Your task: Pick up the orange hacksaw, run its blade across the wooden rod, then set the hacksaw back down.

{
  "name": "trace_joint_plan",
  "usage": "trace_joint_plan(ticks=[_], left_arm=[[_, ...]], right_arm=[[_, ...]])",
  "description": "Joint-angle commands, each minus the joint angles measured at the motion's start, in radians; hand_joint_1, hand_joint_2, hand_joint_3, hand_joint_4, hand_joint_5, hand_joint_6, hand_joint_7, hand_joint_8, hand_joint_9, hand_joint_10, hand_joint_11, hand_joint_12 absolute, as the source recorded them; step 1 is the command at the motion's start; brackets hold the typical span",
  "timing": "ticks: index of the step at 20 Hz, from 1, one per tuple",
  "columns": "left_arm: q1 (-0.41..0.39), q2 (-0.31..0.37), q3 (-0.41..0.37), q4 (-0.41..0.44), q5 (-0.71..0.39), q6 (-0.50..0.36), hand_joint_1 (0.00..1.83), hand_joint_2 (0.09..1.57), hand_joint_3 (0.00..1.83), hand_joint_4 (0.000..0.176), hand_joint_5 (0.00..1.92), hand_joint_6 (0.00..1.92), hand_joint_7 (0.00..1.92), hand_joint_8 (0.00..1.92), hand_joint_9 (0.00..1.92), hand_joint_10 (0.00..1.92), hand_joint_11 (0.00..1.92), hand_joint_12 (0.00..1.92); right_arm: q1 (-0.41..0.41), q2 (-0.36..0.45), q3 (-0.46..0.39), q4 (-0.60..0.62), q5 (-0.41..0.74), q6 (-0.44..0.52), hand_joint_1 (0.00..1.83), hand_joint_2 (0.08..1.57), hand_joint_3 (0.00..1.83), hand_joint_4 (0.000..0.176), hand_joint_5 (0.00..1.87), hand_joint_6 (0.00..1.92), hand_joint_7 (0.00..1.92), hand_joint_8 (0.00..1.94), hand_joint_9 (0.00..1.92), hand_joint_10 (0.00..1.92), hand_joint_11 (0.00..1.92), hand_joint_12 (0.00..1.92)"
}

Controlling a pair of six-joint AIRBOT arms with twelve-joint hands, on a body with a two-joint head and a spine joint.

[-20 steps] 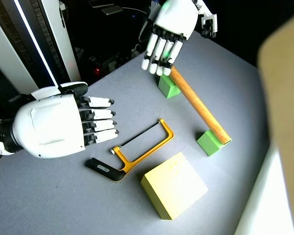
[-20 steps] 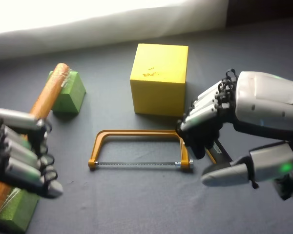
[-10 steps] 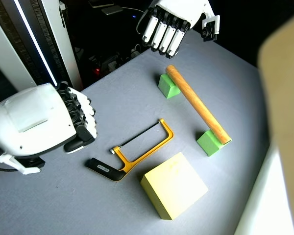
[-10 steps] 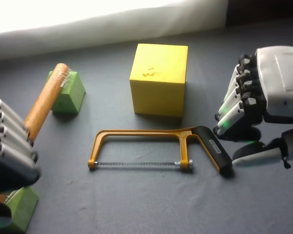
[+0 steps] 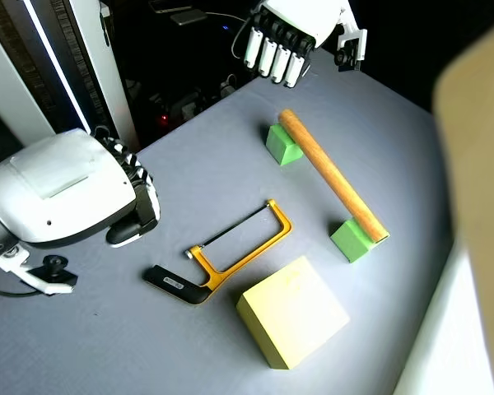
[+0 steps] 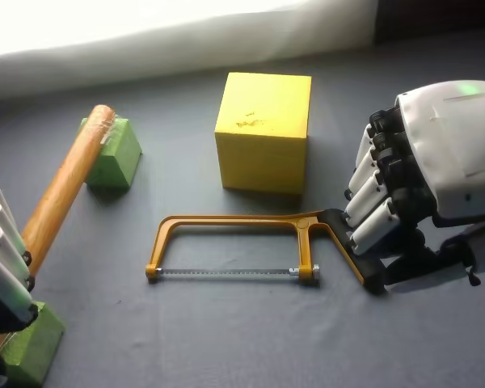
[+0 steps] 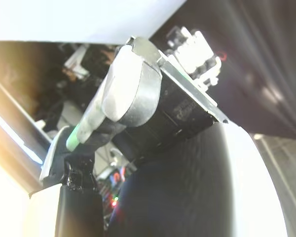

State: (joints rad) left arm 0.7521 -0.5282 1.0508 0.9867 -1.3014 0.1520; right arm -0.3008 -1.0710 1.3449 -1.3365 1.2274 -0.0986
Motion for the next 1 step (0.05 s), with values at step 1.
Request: trace_joint_plan(ticks=[1], left_arm=[[-0.008,-0.002,-0.002,-0.071,-0.103,0.000,0.38,1.36,0.01,0.000,1.21,1.92,1.32,1.92,1.34,1.92,1.44,1.92]], right_arm=[[0.019,-0.005,-0.001,0.074,0.065,0.006,0.40,1.40,0.01,0.000,1.08,1.92,1.20,1.94,1.31,1.92,1.45,1.92]])
